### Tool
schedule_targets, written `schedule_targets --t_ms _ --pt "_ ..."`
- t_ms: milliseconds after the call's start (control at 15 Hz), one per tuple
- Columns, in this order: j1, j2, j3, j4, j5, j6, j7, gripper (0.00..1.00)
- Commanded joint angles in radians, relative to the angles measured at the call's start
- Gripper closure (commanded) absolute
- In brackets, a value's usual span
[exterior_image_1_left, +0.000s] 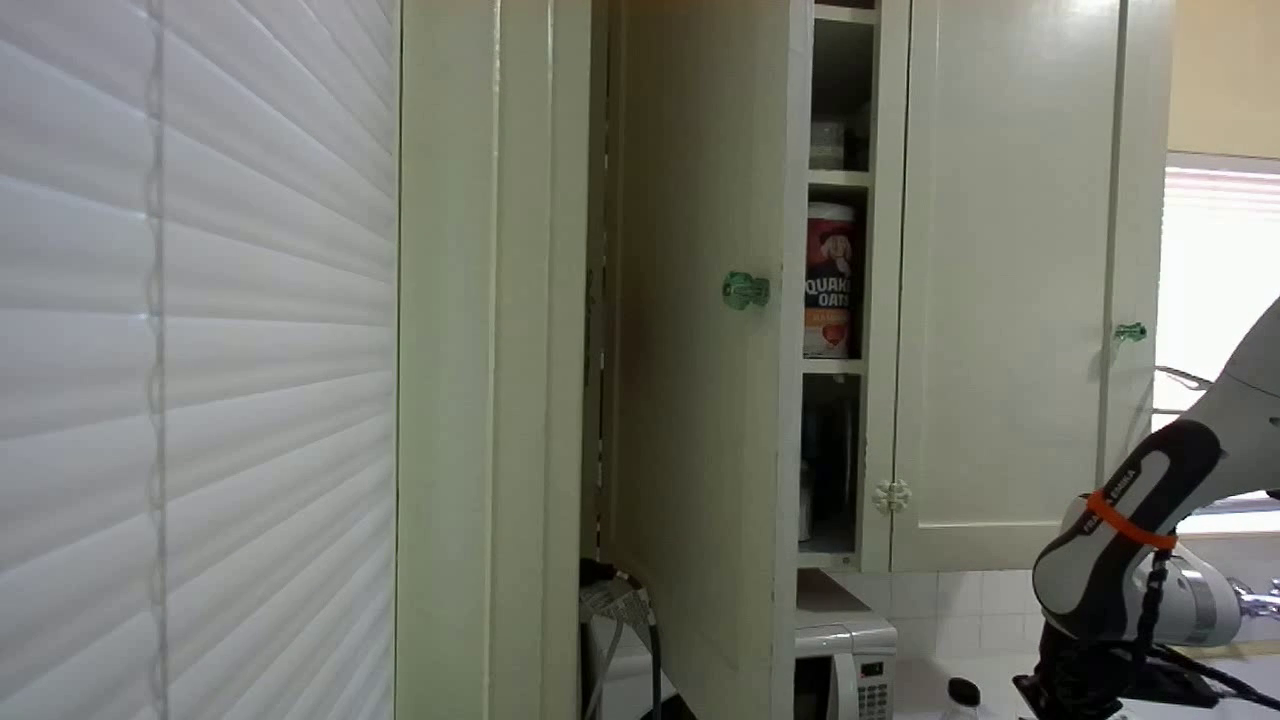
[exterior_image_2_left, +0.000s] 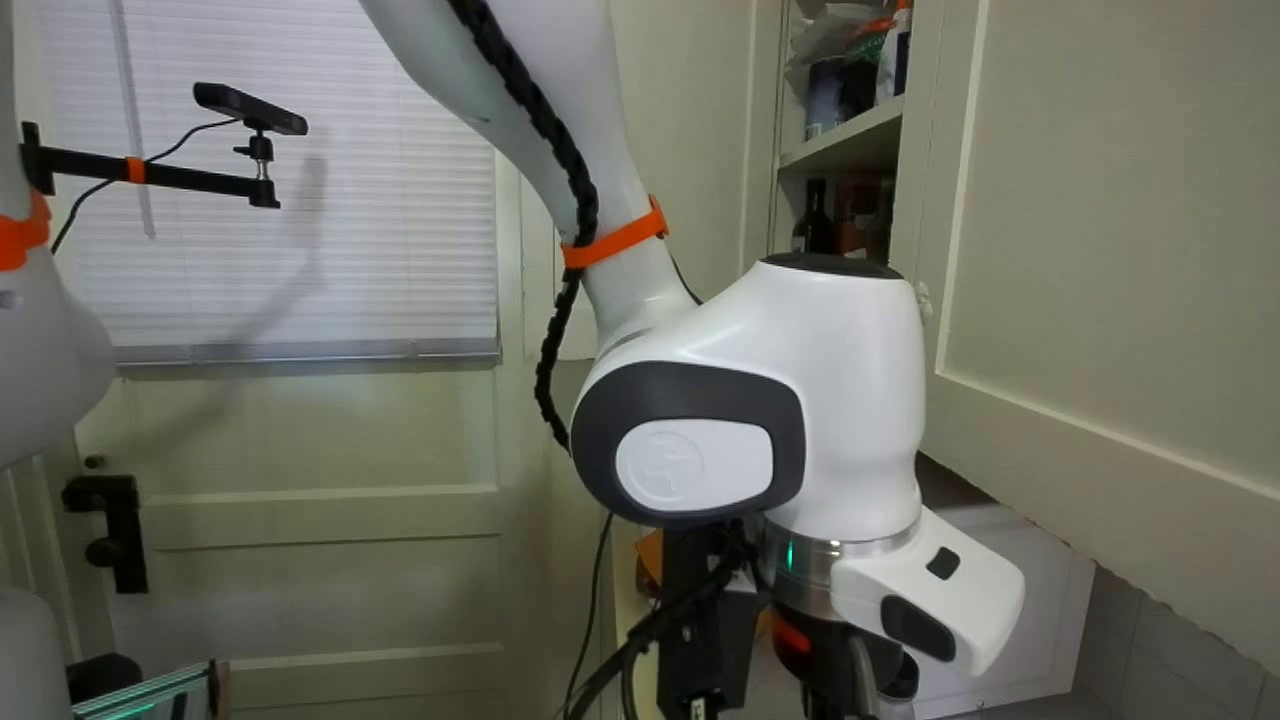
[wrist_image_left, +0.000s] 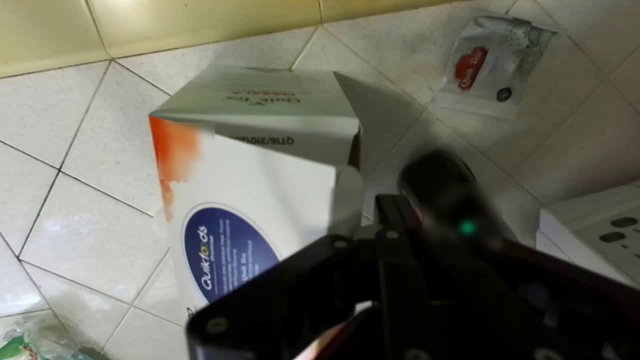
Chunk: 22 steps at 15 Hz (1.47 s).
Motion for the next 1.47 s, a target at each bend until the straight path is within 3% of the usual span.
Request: schedule_targets --t_ms 0,400,467,733,1400 --pt "0.023 -0.007 -0.033 -0.012 -0.008 -0.028 -0.003 1.00" --pt "0.003 -0.042 0.012 -0.020 0.049 -0.017 -0.037 1.00" --pt "0.035 -0.052 -0.027 -0.026 -0.001 -0.012 0.003 1.00" --pt "0.045 -0.117 -0.064 -0.040 -0.062 -0.022 0.039 1.00" --pt "0.015 -0.208 -0.112 -0.064 -0.259 -0.075 0.173 1.00"
